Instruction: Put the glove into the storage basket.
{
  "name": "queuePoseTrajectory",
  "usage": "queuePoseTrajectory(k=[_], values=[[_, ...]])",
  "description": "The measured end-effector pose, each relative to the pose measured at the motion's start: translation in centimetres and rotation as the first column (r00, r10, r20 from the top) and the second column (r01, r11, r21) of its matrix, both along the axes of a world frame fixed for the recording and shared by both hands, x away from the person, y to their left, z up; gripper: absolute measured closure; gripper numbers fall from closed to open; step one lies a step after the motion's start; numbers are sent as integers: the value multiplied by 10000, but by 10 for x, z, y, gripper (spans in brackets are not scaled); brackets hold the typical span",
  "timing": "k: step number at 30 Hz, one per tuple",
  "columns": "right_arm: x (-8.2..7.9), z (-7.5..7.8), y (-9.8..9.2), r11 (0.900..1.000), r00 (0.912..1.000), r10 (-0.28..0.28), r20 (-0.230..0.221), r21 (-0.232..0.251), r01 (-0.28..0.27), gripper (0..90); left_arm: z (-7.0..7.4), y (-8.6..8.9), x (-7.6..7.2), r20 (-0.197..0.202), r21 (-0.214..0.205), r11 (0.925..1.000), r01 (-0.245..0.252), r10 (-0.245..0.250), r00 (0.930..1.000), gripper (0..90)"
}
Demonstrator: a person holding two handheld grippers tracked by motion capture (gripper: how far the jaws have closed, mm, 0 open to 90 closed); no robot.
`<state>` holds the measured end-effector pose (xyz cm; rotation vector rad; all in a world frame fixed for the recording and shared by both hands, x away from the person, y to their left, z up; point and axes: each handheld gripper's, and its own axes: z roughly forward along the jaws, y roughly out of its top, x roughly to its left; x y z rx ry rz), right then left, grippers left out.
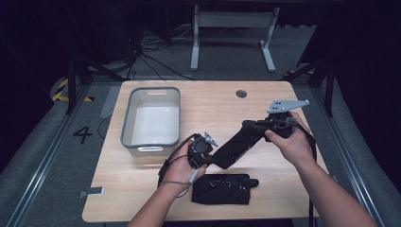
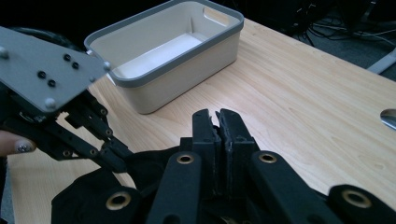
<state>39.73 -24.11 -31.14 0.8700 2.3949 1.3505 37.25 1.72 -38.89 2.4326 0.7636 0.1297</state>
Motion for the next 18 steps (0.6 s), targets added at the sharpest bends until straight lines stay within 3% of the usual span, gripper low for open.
queuePoseTrajectory(k=[8,18], values=[[-6,-13,-6,9994,9996,193,-205,298,-186,863,9,13,-5,449,339,9985,-437,422,9981,856],[-22,-36,-5,9977,9978,431,-501,544,-404,862,15,27,-10,468,849,9950,-526,488,9977,856]])
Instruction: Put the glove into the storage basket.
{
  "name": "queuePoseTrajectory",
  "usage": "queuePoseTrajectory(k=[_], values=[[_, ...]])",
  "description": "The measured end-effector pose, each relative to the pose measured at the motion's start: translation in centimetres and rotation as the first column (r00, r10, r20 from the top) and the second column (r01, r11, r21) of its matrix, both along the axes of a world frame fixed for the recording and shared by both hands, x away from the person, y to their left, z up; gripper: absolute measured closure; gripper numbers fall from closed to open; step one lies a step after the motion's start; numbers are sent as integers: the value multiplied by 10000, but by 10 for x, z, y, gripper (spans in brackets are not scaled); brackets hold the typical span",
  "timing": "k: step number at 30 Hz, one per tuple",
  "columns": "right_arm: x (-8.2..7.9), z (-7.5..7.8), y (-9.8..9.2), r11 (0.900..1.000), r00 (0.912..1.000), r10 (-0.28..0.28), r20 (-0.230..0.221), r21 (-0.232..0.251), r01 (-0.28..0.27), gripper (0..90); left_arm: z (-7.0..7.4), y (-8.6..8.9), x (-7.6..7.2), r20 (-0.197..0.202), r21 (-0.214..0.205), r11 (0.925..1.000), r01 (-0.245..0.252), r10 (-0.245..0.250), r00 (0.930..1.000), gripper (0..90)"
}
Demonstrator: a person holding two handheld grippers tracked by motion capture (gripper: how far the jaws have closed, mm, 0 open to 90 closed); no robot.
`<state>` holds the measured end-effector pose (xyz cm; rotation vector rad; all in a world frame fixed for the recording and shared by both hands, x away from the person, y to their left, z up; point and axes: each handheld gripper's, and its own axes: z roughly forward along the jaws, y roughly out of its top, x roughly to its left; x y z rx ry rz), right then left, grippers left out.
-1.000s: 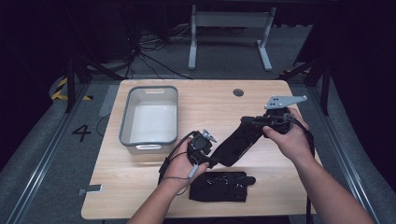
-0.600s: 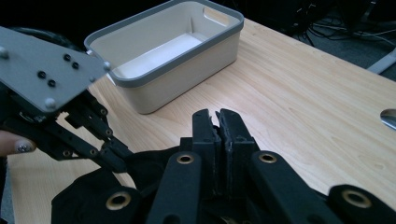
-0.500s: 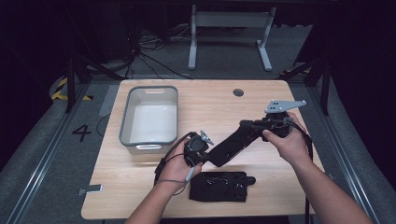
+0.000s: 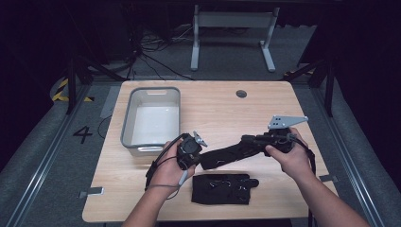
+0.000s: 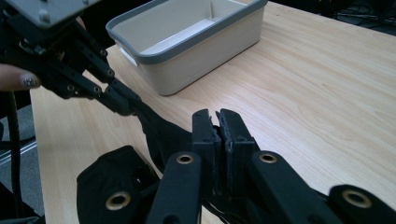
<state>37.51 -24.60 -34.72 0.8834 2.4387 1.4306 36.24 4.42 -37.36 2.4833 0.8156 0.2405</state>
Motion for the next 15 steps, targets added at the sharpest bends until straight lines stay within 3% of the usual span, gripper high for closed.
queuePoseTrajectory(k=[15], values=[[-17,-24,-1,9997,9992,231,-339,44,-230,862,13,2,-12,175,659,9976,210,-222,9996,855]])
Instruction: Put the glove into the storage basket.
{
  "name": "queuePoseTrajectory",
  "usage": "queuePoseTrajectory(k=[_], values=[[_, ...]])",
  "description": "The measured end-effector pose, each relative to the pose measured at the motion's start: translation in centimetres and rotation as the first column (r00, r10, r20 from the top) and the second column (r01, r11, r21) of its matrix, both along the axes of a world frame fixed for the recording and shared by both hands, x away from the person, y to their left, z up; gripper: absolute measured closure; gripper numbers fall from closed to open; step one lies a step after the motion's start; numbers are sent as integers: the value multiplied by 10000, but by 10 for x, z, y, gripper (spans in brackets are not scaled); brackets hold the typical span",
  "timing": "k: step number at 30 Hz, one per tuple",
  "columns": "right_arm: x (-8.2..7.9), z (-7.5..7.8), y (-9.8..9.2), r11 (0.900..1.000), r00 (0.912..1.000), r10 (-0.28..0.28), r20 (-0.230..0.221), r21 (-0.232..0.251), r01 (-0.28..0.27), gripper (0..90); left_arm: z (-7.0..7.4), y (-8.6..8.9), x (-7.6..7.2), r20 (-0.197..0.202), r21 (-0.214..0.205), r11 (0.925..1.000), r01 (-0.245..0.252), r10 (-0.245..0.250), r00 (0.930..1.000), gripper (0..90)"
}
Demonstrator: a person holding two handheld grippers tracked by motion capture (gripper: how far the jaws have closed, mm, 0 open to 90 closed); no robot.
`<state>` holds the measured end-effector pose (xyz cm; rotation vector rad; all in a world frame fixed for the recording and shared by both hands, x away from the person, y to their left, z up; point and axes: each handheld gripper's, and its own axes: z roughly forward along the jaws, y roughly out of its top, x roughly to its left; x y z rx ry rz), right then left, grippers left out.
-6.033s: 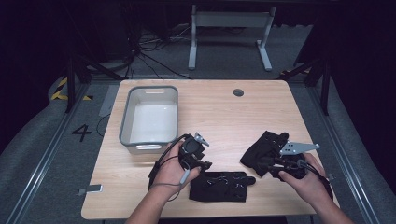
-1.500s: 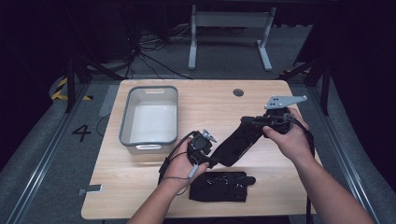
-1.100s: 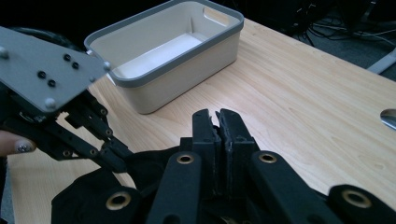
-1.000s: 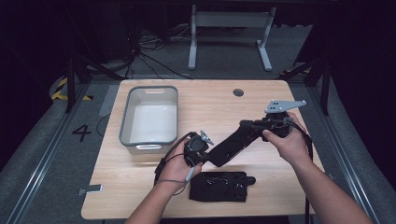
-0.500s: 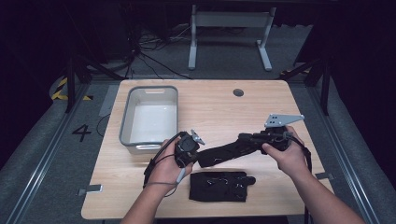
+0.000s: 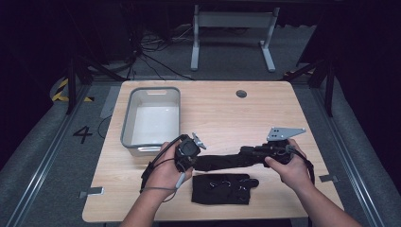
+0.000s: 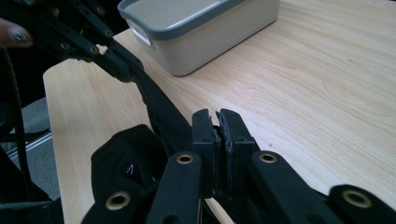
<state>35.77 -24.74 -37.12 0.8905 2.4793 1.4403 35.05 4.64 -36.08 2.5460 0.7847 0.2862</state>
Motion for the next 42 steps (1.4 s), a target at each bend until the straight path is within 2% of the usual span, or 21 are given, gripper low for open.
queuePoseTrajectory(k=[5,13,18,21,22,24,27,29,30,31,33,34,35,36,37,38,39,40,41,42], values=[[-2,-10,-3,9999,9998,-57,-180,-99,55,862,1,-4,-4,-48,177,9997,169,-168,9998,854],[-7,-14,-6,9999,9997,-38,-260,-125,35,861,1,-8,-7,-202,374,9985,410,-403,9990,854],[-12,-19,-7,9998,9992,20,-395,-180,-27,860,0,-10,-8,-454,554,9968,581,-556,9974,853],[-17,-20,-8,9997,9986,97,-517,-220,-109,859,-2,-11,-9,-779,631,9954,720,-670,9947,850],[-17,-20,-8,9997,9986,97,-517,-220,-109,859,-2,-11,-9,-779,631,9954,720,-670,9947,850],[-20,-21,-7,9995,9979,173,-619,-259,-190,858,-4,-12,-9,-1028,821,9930,846,-760,9918,849],[-23,-23,-6,9991,9969,282,-731,-307,-305,856,-5,-12,-10,-1152,820,9927,887,-790,9902,848],[-26,-23,-5,9985,9951,375,-916,-350,-409,854,-6,-12,-11,-1444,758,9911,1091,-973,9847,837],[-26,-23,-5,9985,9951,375,-916,-350,-409,854,-6,-12,-11,-1444,758,9911,1091,-973,9847,829],[-29,-25,-5,9981,9929,413,-1117,-418,-462,853,-7,-12,-11,-1798,677,9898,1255,-1116,9773,824],[-32,-27,-5,9971,9888,521,-1400,-469,-592,852,-9,-11,-11,-2208,393,9901,1349,-1230,9675,778],[-32,-27,-5,9971,9888,521,-1400,-469,-592,852,-9,-11,-11,-2208,393,9901,1349,-1230,9675,749],[-35,-30,-5,9947,9827,676,-1725,-650,-798,848,-9,-11,-10,-2501,263,9880,1521,-1408,9579,719],[-35,-30,-5,9947,9827,676,-1725,-650,-798,848,-10,-11,-10,-2610,179,9872,1585,-1484,9539,719],[-38,-32,-5,9931,9787,761,-1907,-732,-915,845,-10,-10,-11,-2895,-70,9861,1659,-1608,9436,677],[-38,-32,-5,9931,9787,761,-1907,-732,-915,845,-10,-10,-11,-2895,-70,9861,1659,-1608,9436,659],[-42,-33,-4,9901,9713,875,-2212,-882,-1093,840,-13,-11,-12,-3355,-79,9825,1863,-1781,9251,648],[-42,-33,-4,9901,9713,875,-2212,-882,-1093,840,-13,-11,-12,-3355,-79,9825,1863,-1781,9251,641],[-45,-35,-4,9868,9638,1001,-2472,-994,-1279,817,-15,-11,-13,-3582,8,9783,2070,-1929,9135,630],[-45,-35,-4,9868,9638,1001,-2472,-994,-1279,817,-15,-11,-13,-3582,8,9783,2070,-1929,9135,611]])
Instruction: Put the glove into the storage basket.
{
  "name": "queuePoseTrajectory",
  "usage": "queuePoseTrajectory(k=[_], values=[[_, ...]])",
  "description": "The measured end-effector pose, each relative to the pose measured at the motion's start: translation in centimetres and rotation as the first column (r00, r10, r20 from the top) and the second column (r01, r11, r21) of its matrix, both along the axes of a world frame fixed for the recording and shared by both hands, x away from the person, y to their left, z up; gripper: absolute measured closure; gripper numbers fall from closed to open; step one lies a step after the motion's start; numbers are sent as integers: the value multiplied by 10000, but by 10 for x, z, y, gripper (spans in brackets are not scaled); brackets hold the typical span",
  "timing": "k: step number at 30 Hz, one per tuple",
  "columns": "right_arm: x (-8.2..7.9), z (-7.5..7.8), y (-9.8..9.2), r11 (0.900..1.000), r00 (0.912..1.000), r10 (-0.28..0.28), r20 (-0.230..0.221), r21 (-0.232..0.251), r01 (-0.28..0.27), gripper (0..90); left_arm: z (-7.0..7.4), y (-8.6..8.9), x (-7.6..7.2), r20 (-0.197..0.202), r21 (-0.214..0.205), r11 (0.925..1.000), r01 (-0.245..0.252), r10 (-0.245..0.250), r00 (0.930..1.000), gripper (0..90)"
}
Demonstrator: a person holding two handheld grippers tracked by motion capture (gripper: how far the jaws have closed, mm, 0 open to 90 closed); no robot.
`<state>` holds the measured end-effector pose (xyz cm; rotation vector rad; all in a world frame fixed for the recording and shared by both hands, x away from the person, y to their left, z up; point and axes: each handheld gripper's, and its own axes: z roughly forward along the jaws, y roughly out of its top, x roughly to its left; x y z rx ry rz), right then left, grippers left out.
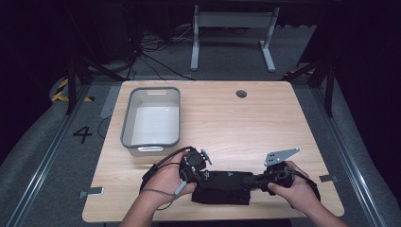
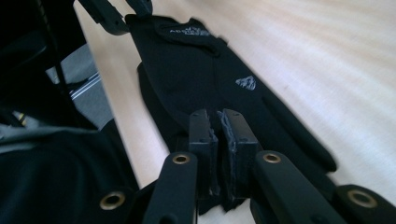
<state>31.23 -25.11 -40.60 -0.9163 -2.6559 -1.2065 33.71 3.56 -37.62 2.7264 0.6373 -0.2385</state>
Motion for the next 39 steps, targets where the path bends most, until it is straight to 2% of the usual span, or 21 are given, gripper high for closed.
queuePoseTrajectory(k=[1,2,3,6,8,9,10,11,12,15,16,18,20,23,26,28,29,30,31,34,39], values=[[-4,-3,2,9995,9986,248,-458,-198,-257,779,-1,1,0,-239,118,9998,148,-145,9996,606],[-4,-3,2,9995,9986,248,-458,-198,-257,779,-1,1,0,-239,118,9998,148,-145,9996,602],[-7,-4,3,9987,9965,368,-746,-315,-392,746,-1,2,-1,-291,29,9998,181,-180,9994,582],[-9,-3,2,9987,9971,392,-660,-297,-413,735,1,3,0,-235,-82,9998,155,-157,9996,561],[-9,-1,1,9991,9983,291,-496,-299,-307,733,3,3,1,-47,-192,9998,-54,53,10000,562],[-7,0,0,9991,9998,126,-165,-401,-132,735,3,3,3,257,-250,9992,-306,312,9992,580],[-6,-1,0,9989,10000,18,-4,-469,-19,730,3,3,3,257,-250,9992,-306,312,9992,591],[-6,-1,0,9989,10000,18,-4,-469,-19,730,3,3,4,427,-304,9986,-430,443,9981,591],[-2,-2,-1,9981,9996,-170,235,-584,184,725,2,3,6,601,-386,9979,-526,549,9967,618],[0,-5,-2,9964,9987,-334,377,-773,362,721,-1,2,8,835,-526,9969,-579,622,9946,639],[2,-8,-3,9928,9976,-440,531,-1087,496,722,-4,0,9,1270,-797,9961,-382,482,9907,647],[4,-12,-3,9898,9971,-470,599,-1319,546,727,-7,0,10,1303,-855,9958,-329,439,9905,674],[4,-14,-3,9878,9970,-475,616,-1450,560,731,-12,-1,12,1115,-760,9966,-312,396,9930,691],[7,-20,-3,9800,9956,-485,807,-1888,631,733,-23,-5,18,1077,-789,9964,-316,401,9934,711],[8,-23,-2,9782,9950,-486,867,-1973,649,730,-28,-6,21,1023,-884,9953,-406,496,9935,736],[8,-25,0,9755,9951,-441,887,-2109,620,729,-36,-8,22,842,-687,9971,-333,391,9957,735],[9,-28,1,9736,9944,-386,987,-2202,596,730,-43,-12,22,854,-400,9989,-231,265,9960,726],[9,-28,1,9736,9944,-386,987,-2202,596,730,-43,-12,22,854,-400,9989,-231,265,9960,716],[10,-29,2,9729,9938,-355,1051,-2239,584,733,-46,-15,22,911,-190,9998,-14,31,9958,709],[11,-30,3,9709,9918,-341,1235,-2311,621,734,-47,-16,22,916,-182,9998,-65,81,9958,708],[24,-33,1,9729,9892,-481,1385,-2178,778,737,-48,-17,23,982,-217,9995,-231,251,9949,713]])
